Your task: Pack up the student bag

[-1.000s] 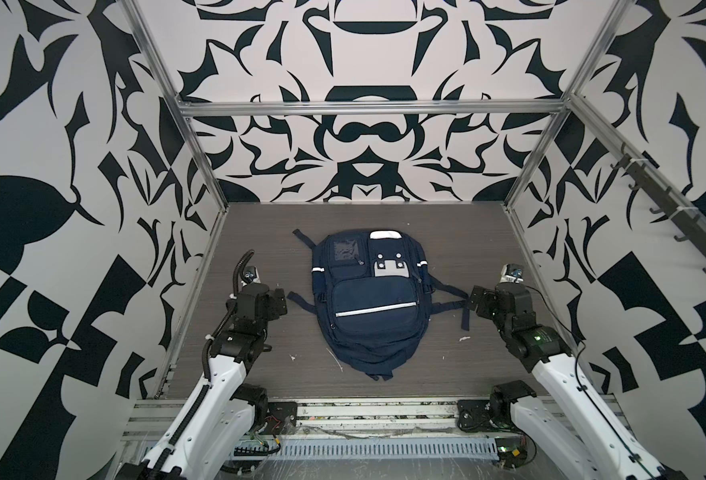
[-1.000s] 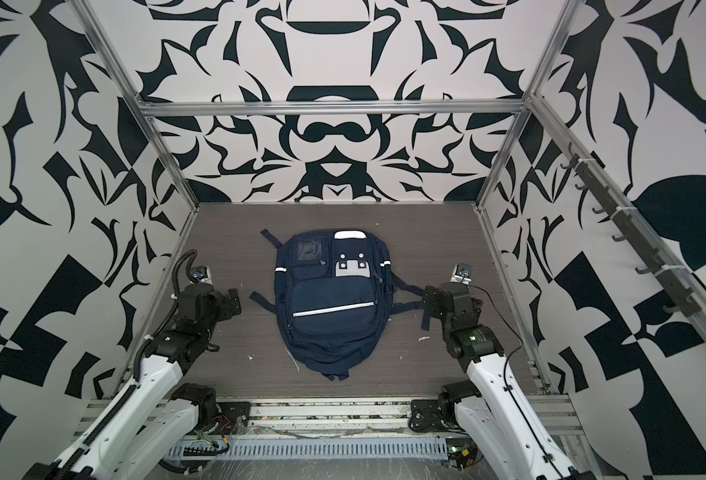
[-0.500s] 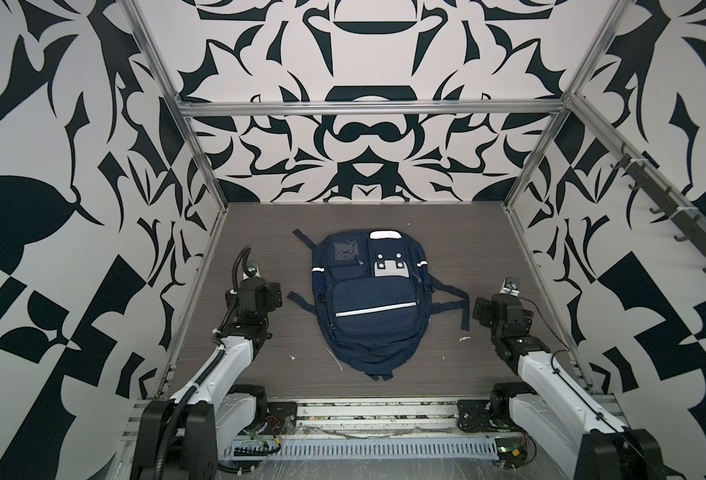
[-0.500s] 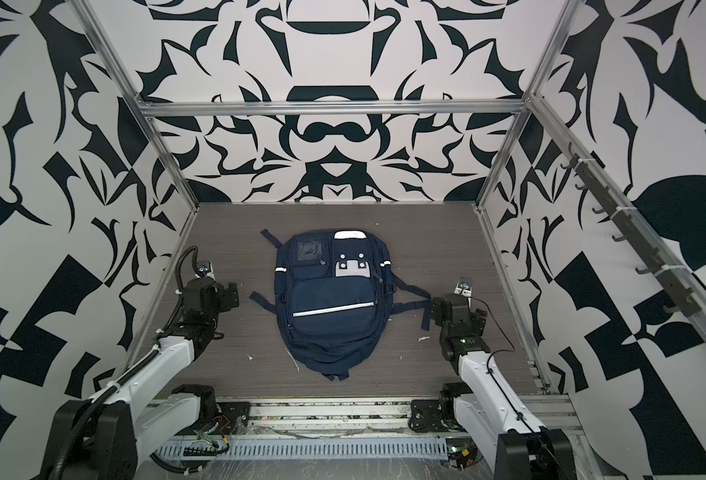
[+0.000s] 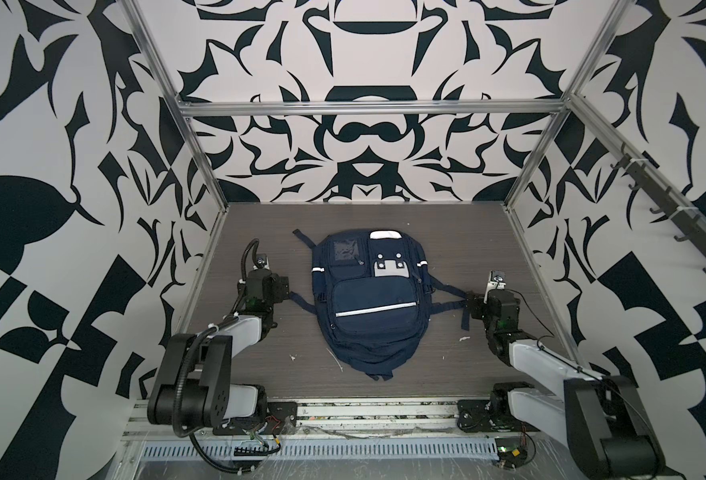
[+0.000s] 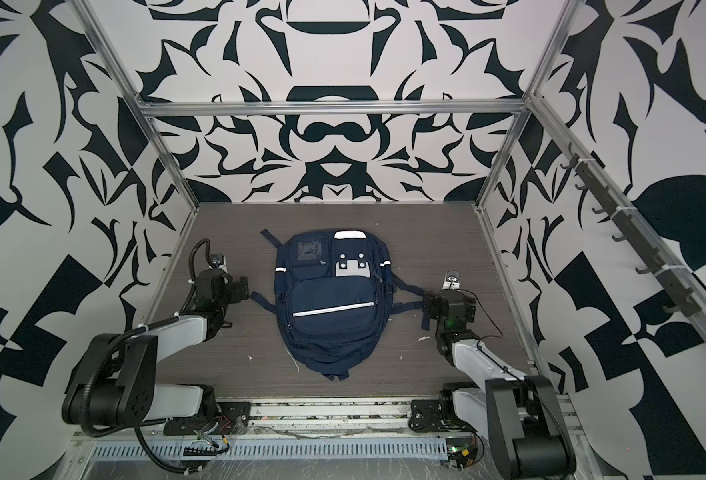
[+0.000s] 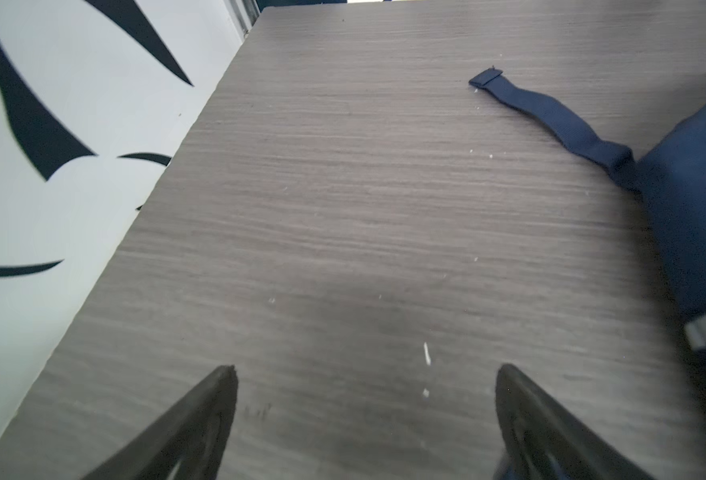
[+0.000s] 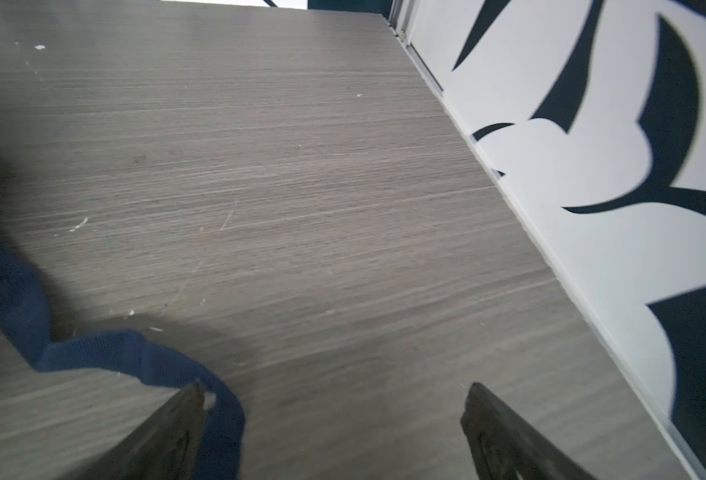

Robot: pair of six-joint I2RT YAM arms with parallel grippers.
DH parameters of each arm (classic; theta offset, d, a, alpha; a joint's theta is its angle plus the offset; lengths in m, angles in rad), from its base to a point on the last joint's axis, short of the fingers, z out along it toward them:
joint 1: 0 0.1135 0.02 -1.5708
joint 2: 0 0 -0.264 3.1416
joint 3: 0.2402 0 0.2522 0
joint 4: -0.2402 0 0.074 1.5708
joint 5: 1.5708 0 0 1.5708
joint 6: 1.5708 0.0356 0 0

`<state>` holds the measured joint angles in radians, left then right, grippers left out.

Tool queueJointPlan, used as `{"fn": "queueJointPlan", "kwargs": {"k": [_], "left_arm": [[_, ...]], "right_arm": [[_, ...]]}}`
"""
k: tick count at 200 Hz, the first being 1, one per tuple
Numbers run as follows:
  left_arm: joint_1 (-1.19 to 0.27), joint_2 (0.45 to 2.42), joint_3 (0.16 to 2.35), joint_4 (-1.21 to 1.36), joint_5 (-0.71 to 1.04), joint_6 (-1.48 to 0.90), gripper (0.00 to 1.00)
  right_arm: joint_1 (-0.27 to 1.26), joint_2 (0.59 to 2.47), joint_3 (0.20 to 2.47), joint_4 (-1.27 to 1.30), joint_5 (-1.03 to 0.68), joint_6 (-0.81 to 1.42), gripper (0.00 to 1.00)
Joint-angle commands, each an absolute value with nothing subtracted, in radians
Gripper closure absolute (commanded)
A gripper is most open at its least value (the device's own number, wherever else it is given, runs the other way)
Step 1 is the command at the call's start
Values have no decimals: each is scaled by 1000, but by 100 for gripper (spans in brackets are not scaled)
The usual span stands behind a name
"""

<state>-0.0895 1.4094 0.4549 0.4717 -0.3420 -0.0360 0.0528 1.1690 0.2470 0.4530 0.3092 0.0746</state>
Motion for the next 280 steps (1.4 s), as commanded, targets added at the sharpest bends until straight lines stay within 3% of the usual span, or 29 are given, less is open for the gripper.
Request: {"fn": "queueJointPlan", "kwargs": {"k": [1, 77, 114, 164, 280], "left_arm": [[-77, 1461, 509, 556, -317, -59, 1], [-72, 1517, 508, 615, -261, -51, 1], [-72, 1517, 488, 651, -134, -8, 1], [-27, 1521, 451, 712, -2, -12, 1], [-25, 1540, 398, 831, 9, -7, 1]], "right_arm": [[51, 1242, 300, 648, 275, 66, 0], [48, 1485, 348, 861, 246, 73, 0], [48, 1552, 316, 990, 157, 51, 0], [64, 1554, 348, 922, 216, 50, 0], [64, 1546, 257, 1083, 219, 47, 0]]}}
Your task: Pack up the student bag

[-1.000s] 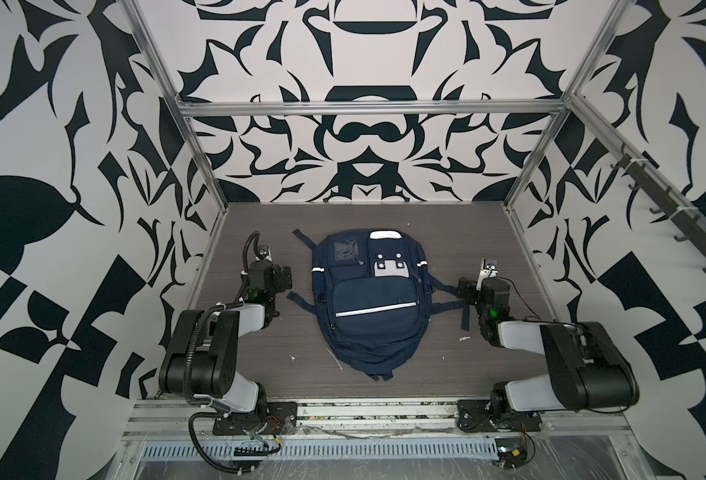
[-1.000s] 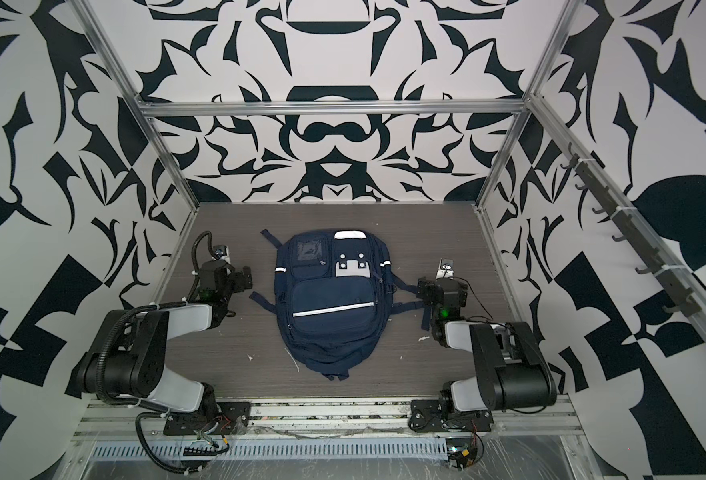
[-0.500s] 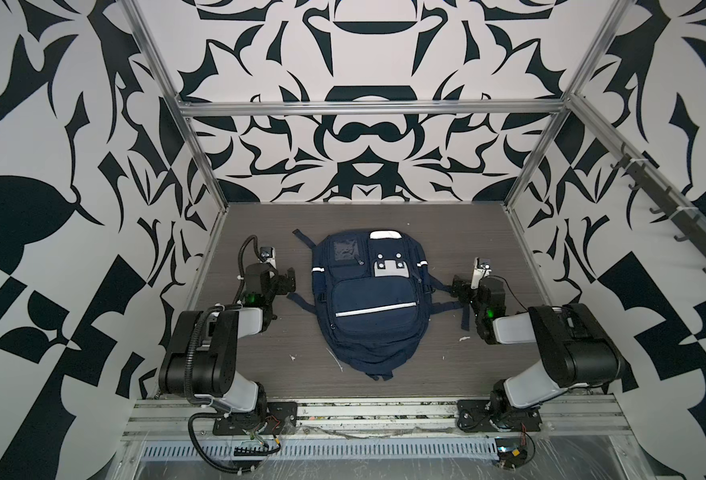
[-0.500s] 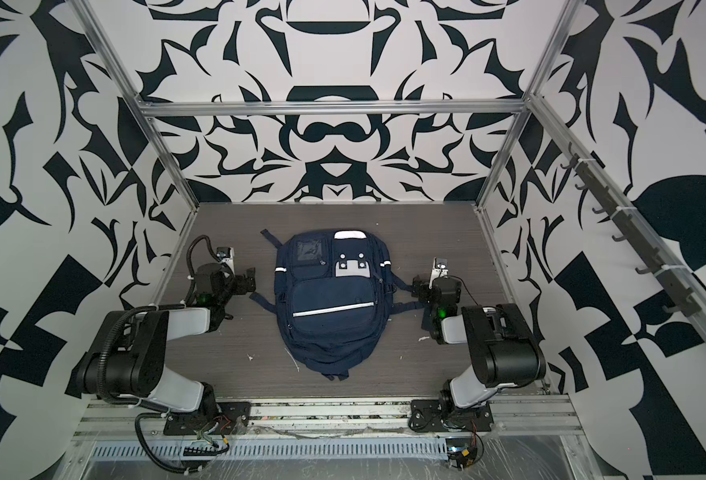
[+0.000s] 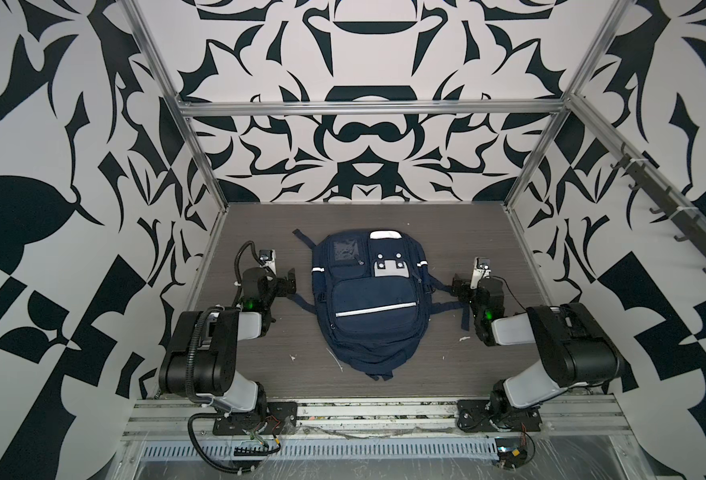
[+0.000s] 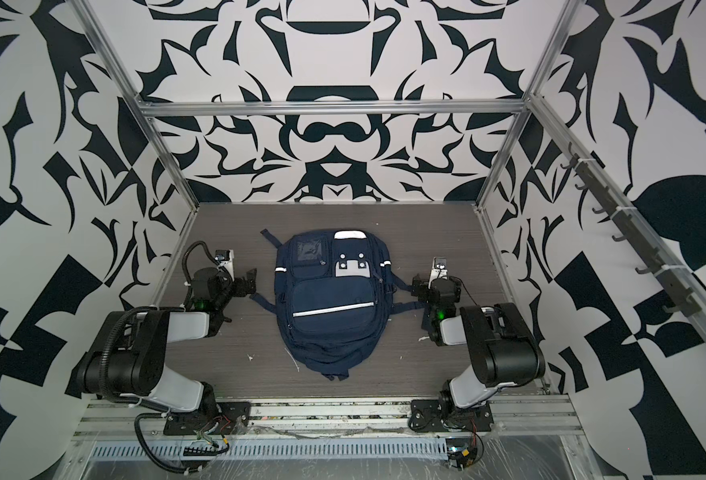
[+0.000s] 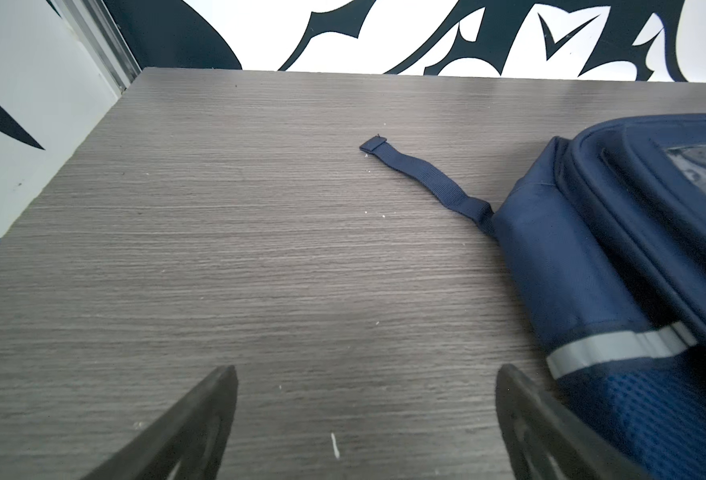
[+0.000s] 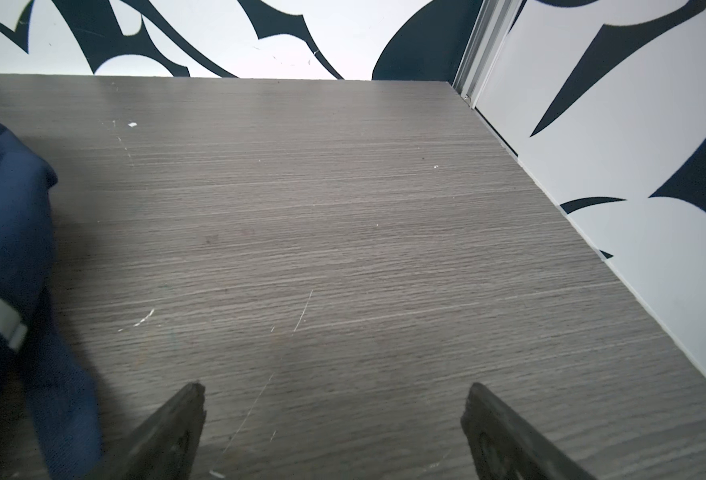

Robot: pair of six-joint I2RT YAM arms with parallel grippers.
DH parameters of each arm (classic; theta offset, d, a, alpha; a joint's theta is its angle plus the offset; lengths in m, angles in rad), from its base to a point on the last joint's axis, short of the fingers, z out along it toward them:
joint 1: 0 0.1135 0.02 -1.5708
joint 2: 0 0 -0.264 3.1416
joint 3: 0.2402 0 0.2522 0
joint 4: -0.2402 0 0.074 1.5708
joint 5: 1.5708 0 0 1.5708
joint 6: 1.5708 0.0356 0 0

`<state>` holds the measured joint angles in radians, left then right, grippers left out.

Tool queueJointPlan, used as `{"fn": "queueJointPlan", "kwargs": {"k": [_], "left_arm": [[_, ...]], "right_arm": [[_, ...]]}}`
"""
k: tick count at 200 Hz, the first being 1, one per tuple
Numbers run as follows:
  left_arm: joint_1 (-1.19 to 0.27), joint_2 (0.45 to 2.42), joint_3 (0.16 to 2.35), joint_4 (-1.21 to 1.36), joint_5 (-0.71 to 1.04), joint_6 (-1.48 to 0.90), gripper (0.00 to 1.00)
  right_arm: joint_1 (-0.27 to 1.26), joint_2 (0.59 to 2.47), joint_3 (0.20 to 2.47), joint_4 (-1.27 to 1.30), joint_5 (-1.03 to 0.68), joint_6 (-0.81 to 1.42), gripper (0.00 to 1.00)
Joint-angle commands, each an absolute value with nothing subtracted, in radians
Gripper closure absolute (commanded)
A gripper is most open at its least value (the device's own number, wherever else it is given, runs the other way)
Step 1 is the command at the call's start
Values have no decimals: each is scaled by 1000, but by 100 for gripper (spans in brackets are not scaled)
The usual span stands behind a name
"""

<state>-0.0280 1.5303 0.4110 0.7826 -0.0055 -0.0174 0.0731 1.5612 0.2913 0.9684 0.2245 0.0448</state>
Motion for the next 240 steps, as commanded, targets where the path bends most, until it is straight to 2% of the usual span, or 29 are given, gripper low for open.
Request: {"fn": "queueJointPlan", "kwargs": {"k": [1, 64, 78, 240], "left_arm": [[-25, 1539, 399, 830, 9, -7, 1], [-26, 1555, 381, 885, 8, -5, 1], [-26, 1555, 381, 890, 6, -5, 1], [-26, 1557, 379, 894, 20, 2, 1]], "right_arm": [[63, 1547, 256, 1086, 215, 48, 0], [46, 1555, 312, 997, 54, 3, 0], [48, 1555, 370, 876, 68, 12, 0], [48, 1555, 355, 909, 84, 19, 0]]}}
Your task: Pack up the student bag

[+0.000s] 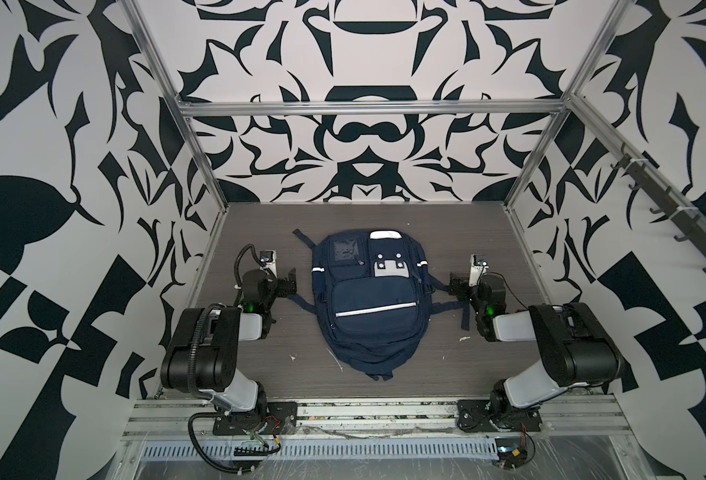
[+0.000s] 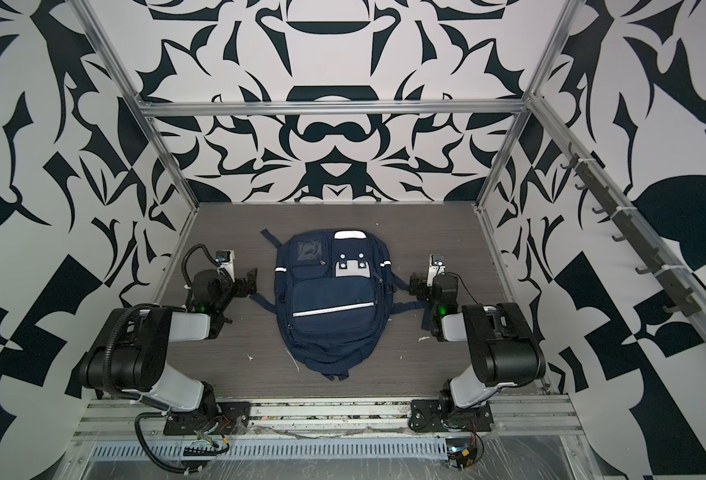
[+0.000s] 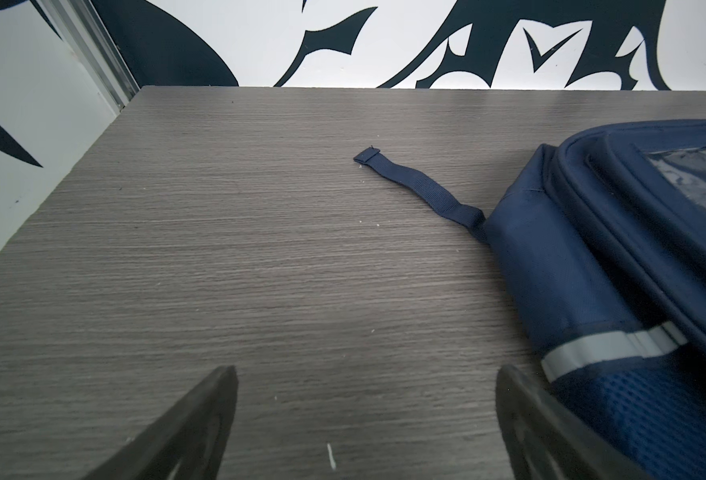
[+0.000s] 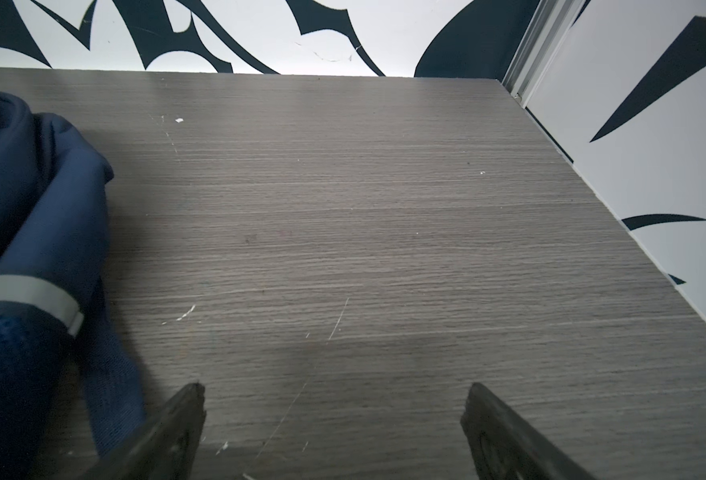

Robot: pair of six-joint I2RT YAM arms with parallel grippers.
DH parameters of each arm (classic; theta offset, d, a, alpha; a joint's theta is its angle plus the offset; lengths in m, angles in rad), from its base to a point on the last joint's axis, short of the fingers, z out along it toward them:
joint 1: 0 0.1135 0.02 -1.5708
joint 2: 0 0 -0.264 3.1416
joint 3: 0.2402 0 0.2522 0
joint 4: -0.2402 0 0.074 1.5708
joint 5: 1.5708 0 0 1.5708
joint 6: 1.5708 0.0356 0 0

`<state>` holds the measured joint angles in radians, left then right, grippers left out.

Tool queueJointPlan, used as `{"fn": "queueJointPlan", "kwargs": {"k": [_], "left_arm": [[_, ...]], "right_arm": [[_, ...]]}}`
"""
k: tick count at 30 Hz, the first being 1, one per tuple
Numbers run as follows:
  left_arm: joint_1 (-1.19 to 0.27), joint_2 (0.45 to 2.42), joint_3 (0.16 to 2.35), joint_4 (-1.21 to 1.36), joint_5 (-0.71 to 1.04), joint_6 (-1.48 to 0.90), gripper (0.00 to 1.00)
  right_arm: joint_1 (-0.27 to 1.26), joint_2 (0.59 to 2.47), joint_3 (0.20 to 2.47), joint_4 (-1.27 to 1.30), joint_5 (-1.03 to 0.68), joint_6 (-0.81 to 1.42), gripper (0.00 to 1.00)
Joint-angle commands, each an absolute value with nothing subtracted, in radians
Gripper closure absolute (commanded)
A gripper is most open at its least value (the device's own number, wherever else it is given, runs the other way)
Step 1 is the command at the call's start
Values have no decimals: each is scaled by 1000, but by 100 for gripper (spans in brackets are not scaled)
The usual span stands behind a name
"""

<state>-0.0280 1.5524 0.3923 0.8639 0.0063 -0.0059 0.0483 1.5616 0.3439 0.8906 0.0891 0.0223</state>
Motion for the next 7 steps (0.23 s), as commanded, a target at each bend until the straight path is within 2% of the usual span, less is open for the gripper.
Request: {"fn": "queueJointPlan", "kwargs": {"k": [1, 7], "left_arm": [[-26, 1557, 379, 894, 20, 2, 1], [-26, 1557, 379, 895, 20, 2, 1]], "right_arm": [[48, 1555, 356, 909, 84, 16, 0], [48, 1552, 352, 914, 83, 18, 0]]}}
